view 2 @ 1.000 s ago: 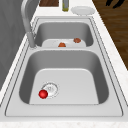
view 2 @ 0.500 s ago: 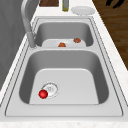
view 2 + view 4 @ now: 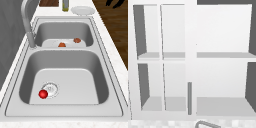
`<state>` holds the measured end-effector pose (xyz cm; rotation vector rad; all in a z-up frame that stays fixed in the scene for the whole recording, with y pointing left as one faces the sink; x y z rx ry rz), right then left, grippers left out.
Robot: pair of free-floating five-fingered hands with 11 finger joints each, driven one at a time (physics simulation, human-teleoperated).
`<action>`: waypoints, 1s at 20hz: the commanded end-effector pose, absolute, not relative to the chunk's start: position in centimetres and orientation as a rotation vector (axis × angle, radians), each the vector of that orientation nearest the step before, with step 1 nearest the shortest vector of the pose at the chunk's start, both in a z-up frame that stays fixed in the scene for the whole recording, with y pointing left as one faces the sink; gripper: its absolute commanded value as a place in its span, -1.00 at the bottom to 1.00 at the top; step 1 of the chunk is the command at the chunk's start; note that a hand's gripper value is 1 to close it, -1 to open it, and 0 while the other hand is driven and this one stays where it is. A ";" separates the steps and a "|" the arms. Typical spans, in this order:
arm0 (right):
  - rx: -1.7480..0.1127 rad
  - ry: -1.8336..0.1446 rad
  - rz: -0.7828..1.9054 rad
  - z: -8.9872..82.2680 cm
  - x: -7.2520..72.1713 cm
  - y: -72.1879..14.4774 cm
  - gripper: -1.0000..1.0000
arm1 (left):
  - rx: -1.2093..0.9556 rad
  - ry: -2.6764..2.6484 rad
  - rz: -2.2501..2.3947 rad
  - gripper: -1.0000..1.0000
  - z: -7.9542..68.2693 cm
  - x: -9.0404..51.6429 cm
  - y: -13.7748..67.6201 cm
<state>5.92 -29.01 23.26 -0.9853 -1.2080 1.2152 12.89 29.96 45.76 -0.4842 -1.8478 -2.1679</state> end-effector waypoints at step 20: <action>-0.985 -1.208 1.215 23.3 5.9 -29.0 0.00 | -0.418 -2.065 -2.034 -1.00 48.5 10.3 28.0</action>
